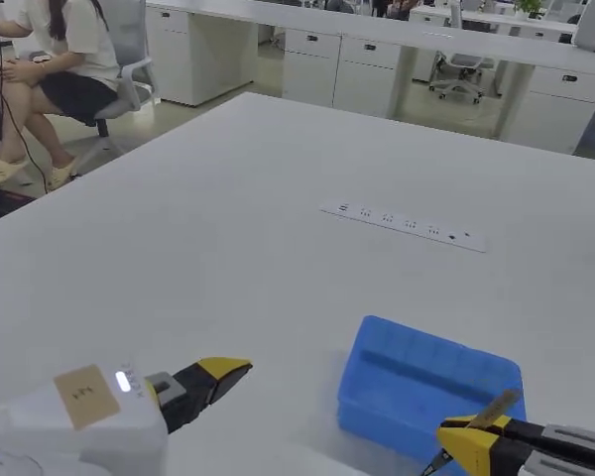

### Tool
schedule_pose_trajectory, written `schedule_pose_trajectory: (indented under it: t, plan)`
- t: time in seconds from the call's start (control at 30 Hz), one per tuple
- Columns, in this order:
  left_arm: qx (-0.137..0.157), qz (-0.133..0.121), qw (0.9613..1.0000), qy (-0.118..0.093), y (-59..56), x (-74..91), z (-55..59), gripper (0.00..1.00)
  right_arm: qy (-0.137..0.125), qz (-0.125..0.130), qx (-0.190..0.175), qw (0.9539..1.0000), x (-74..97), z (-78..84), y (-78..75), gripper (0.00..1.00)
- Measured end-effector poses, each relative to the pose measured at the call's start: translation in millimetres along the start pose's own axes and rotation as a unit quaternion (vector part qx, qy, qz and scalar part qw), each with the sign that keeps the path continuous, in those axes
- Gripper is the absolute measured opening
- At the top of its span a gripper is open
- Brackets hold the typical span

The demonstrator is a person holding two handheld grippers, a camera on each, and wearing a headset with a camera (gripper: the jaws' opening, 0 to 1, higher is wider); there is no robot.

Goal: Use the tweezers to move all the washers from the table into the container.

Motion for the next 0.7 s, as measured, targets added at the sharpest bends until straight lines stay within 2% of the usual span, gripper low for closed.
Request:
schedule_pose_trajectory:
  t: [0.37, 0.7]
  plan:
    - [-0.002, 0.002, 1.0, 0.003, -0.9, -0.8, 0.5, 0.68, 0.028, -0.005, 0.004, 0.9996, -9.1, 10.0, -7.5, 0.04]
    - [-0.004, 0.004, 1.0, 0.006, -1.6, -1.3, 1.2, 0.68, 0.054, -0.007, 0.026, 0.9982, -13.1, 16.1, -7.3, 0.04]
Point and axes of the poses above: the centre of the closed fingertips' face, and the gripper's own axes: x roughly backward along the fingers, y roughly to its left, z roughly out of its underside, the point moved 9 cm from there along x, roughly backward along the fingers, and after that the axes turned 6 degrees about -z, right-handed, at the moved point
